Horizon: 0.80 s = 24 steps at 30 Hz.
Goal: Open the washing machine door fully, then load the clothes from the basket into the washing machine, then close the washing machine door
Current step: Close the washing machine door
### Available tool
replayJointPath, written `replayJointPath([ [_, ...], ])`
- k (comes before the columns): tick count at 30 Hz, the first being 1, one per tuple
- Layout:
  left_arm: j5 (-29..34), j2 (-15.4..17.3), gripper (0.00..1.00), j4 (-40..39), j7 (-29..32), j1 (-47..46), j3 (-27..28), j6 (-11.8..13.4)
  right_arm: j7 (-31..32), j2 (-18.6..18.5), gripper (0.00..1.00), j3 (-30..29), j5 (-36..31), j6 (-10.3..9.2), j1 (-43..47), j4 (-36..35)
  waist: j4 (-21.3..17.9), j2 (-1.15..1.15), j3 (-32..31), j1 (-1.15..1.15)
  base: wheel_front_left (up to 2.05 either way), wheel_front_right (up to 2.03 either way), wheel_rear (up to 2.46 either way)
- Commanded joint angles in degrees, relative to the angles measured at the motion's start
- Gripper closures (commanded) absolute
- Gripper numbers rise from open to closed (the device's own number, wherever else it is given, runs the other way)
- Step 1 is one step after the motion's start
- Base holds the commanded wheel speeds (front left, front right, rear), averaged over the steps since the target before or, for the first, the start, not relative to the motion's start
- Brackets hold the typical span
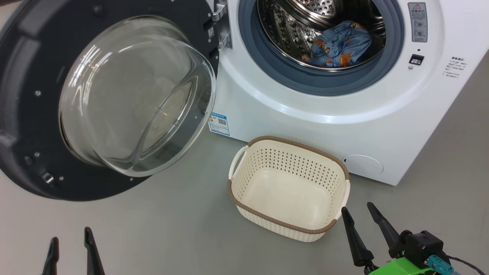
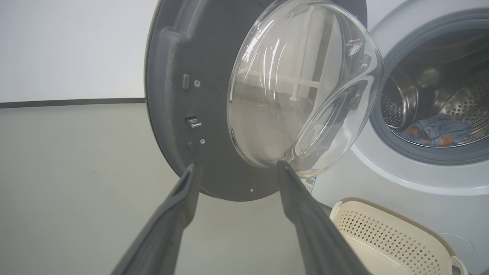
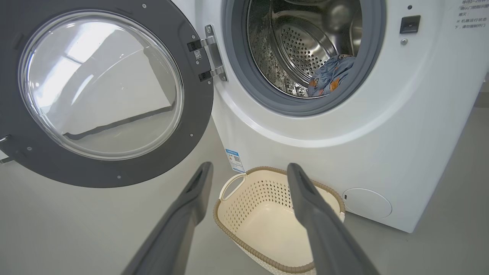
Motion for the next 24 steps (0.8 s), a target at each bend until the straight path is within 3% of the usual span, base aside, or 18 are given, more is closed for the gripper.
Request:
replayJointPath([
  [1, -0.38, 0.36, 0.00, -1.72, -0.36, -1.12, 1.81, 0.32, -0.28, -0.31, 0.00, 1.63, -0.39, 0.16, -0.09, -1.12, -0.11, 0.00, -0.01, 0.00, 0.00, 0.00, 0.00],
  [11, -0.56, 0.36, 0.00, -1.61, -0.36, -1.13, 1.89, 0.35, -0.28, -0.33, 0.00, 1.73, -0.22, 0.16, -0.28, -0.85, -0.44, 0.00, -0.18, 0.00, 0.00, 0.00, 0.00],
  [12, -0.84, 0.36, 0.54, -1.45, -0.36, -1.07, 1.90, 0.28, -0.28, -0.32, 0.00, 1.77, -0.20, 0.16, -0.27, -0.85, -0.49, 0.00, -0.21, 0.00, 0.00, 0.00, 0.00],
  [13, -0.91, 0.36, 0.96, -1.40, -0.36, -1.06, 1.98, 0.22, -0.28, -0.32, 0.00, 1.78, -0.20, 0.16, -0.26, -0.87, -0.54, 0.00, -0.22, 0.00, 0.00, 0.00, 0.00],
  [14, -1.00, 0.36, 1.00, -1.42, -0.36, -1.08, 2.09, 0.17, -0.28, -0.31, 0.00, 1.78, -0.19, 0.16, -0.27, -0.88, -0.58, 0.00, -0.22, 0.00, 0.00, 0.00, 0.00],
  [24, -4.70, 0.36, 1.00, -2.76, -0.36, -2.12, 5.07, -1.17, -0.28, -0.23, 0.00, 1.60, -0.21, 0.16, -0.31, -1.03, -0.65, 0.00, 0.12, 0.00, 0.00, 0.00, 0.00],
])
